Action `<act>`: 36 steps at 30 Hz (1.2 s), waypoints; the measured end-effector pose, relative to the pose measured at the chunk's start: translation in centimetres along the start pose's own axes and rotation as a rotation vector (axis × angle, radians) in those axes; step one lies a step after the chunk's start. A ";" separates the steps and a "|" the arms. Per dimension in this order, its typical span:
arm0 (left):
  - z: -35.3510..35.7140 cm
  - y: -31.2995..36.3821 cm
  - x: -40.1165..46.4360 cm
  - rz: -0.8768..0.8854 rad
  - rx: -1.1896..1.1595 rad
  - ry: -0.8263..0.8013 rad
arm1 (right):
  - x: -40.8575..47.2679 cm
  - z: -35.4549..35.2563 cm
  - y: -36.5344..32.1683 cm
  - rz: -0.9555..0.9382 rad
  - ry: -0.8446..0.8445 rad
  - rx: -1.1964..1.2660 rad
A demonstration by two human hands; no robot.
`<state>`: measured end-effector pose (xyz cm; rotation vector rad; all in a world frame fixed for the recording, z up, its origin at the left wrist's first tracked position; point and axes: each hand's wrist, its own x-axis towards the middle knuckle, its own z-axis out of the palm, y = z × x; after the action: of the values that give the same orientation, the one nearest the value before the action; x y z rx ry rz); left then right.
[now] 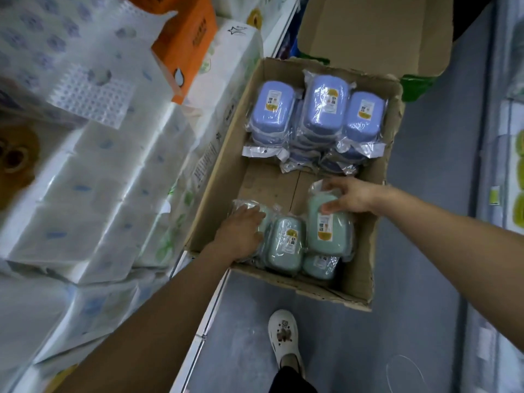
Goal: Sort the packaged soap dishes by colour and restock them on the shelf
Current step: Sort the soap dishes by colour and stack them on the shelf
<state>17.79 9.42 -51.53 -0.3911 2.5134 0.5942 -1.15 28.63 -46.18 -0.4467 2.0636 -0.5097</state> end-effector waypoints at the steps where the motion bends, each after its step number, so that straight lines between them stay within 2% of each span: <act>1: 0.4 -0.5 0.2 0.004 0.094 -0.062 | -0.1 0.5 -0.1 0.006 -0.034 -0.069; 4: 0.6 -1.1 0.4 0.044 0.228 -0.091 | 0.6 3.2 0.3 0.062 -0.081 -0.302; 9: 0.4 -0.9 0.0 0.034 0.294 -0.106 | 1.0 7.1 1.5 0.157 -0.014 -0.638; 14: -0.1 -0.6 -0.6 0.018 0.236 -0.098 | 0.1 8.4 1.4 0.170 -0.111 -0.705; 16: -0.4 -0.2 -1.2 -0.016 0.157 -0.061 | -0.5 8.0 0.9 0.140 -0.079 -0.715; 19: -0.8 1.0 -3.2 -0.045 0.079 0.073 | -2.7 7.2 -0.7 -0.013 0.067 -0.748; 22: -1.2 2.8 -6.6 -0.071 0.105 0.253 | -6.7 6.8 -2.7 -0.180 0.179 -0.765; 29: -2.0 8.1 -19.7 -0.172 -0.013 0.700 | -19.1 7.7 -4.2 -0.503 0.433 -0.657; 33: -0.1 10.7 -28.2 -0.279 -0.133 0.860 | -25.6 10.3 -4.1 -0.722 0.523 -0.571; 36: 2.4 12.4 -34.9 -0.370 -0.169 0.959 | -29.9 13.3 -4.2 -0.847 0.529 -0.532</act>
<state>42.72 26.62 -30.13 -1.4542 3.1211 0.5411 25.63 37.67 -29.21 -1.6900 2.4488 -0.5958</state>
